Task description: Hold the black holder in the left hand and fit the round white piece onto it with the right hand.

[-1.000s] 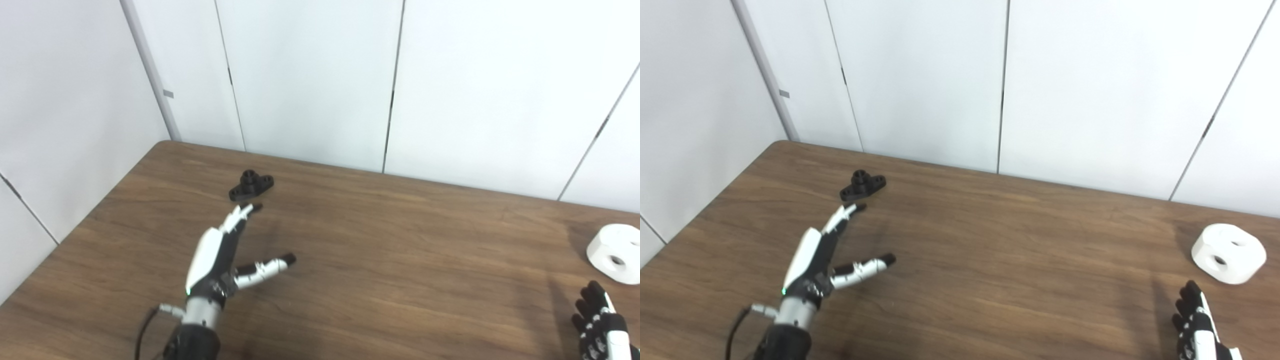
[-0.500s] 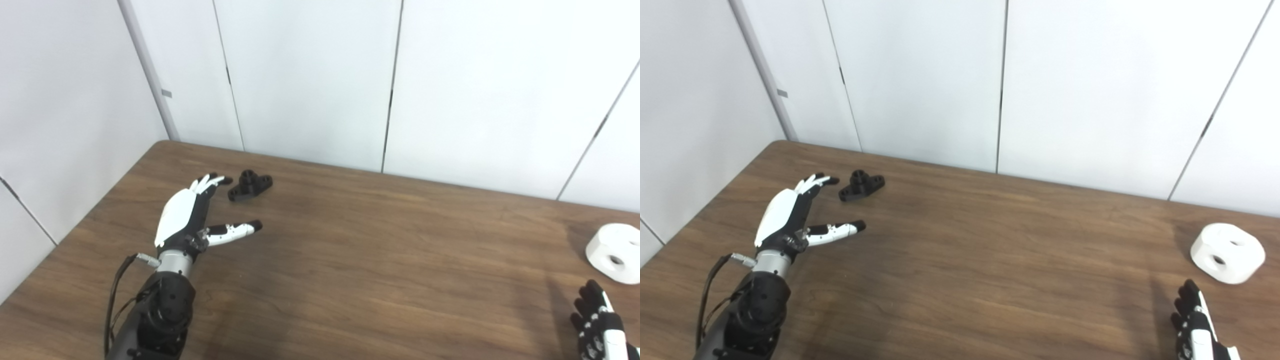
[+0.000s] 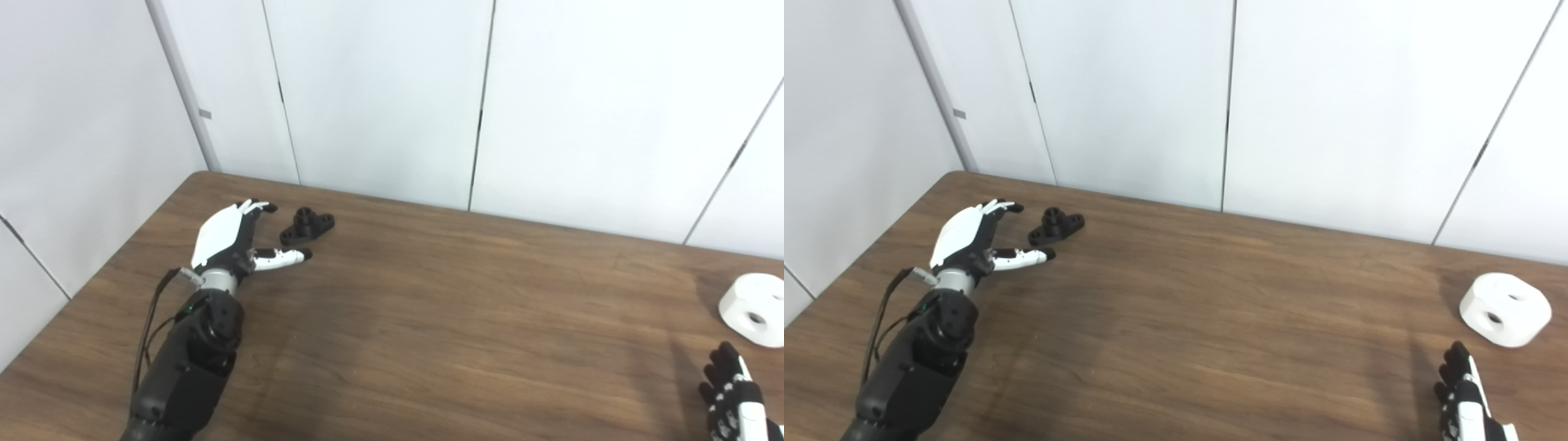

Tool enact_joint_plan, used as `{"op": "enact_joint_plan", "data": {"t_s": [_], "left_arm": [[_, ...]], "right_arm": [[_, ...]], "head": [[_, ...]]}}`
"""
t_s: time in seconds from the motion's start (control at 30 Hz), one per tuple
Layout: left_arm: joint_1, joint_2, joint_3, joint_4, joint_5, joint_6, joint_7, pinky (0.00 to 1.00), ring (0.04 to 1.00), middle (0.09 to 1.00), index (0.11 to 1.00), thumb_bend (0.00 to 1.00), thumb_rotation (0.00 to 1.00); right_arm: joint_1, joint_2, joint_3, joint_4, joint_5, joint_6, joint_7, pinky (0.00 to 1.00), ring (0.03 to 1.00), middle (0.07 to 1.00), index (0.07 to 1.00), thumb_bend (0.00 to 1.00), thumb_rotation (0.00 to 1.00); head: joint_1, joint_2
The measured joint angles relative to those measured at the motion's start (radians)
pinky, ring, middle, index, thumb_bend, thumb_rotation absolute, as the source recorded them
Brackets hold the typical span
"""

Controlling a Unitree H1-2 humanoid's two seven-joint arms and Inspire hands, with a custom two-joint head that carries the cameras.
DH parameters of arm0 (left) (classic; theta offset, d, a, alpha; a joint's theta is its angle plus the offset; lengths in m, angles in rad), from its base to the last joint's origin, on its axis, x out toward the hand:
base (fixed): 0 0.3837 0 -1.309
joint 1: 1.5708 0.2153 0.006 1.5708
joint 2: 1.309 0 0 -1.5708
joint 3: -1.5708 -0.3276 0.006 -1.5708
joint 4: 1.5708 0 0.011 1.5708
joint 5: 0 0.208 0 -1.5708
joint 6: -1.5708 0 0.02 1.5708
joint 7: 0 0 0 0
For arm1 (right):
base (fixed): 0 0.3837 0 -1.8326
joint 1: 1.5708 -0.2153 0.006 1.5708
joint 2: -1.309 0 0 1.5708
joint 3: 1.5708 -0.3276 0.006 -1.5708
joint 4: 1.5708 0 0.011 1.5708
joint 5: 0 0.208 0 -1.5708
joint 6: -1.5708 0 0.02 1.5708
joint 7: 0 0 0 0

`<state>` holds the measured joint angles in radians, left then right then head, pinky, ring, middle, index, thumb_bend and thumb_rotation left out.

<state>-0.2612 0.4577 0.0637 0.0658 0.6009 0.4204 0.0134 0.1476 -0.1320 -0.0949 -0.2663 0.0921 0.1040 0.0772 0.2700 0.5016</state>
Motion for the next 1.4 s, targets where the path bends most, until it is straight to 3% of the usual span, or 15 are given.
{"op": "enact_joint_plan", "data": {"t_s": [0.57, 0.9, 1.4], "left_arm": [[-0.169, 0.034, -0.071, 0.298, -0.004, -0.012, 0.024, 1.0, 1.0, 0.956, 0.831, 0.92, 0.34], [-0.226, 0.047, -0.132, 0.398, -0.004, -0.012, 0.03, 1.0, 1.0, 0.956, 0.822, 0.91, 0.39], [-0.271, 0.031, -0.154, 0.483, -0.026, -0.049, 0.073, 1.0, 1.0, 0.934, 0.752, 0.89, 0.36]], "right_arm": [[0.014, 0.0, 0.013, -0.026, -0.017, 0.013, -0.001, 1.0, 1.0, 1.0, 1.0, 0.53, 1.0], [0.017, 0.001, 0.016, -0.042, -0.02, 0.037, -0.003, 1.0, 1.0, 1.0, 1.0, 0.51, 1.0], [0.019, 0.002, 0.019, -0.052, -0.035, 0.043, -0.008, 1.0, 1.0, 1.0, 1.0, 0.47, 1.0]], "head": [[-0.012, 0.0], [-0.025, 0.0], [-0.028, 0.003]]}}
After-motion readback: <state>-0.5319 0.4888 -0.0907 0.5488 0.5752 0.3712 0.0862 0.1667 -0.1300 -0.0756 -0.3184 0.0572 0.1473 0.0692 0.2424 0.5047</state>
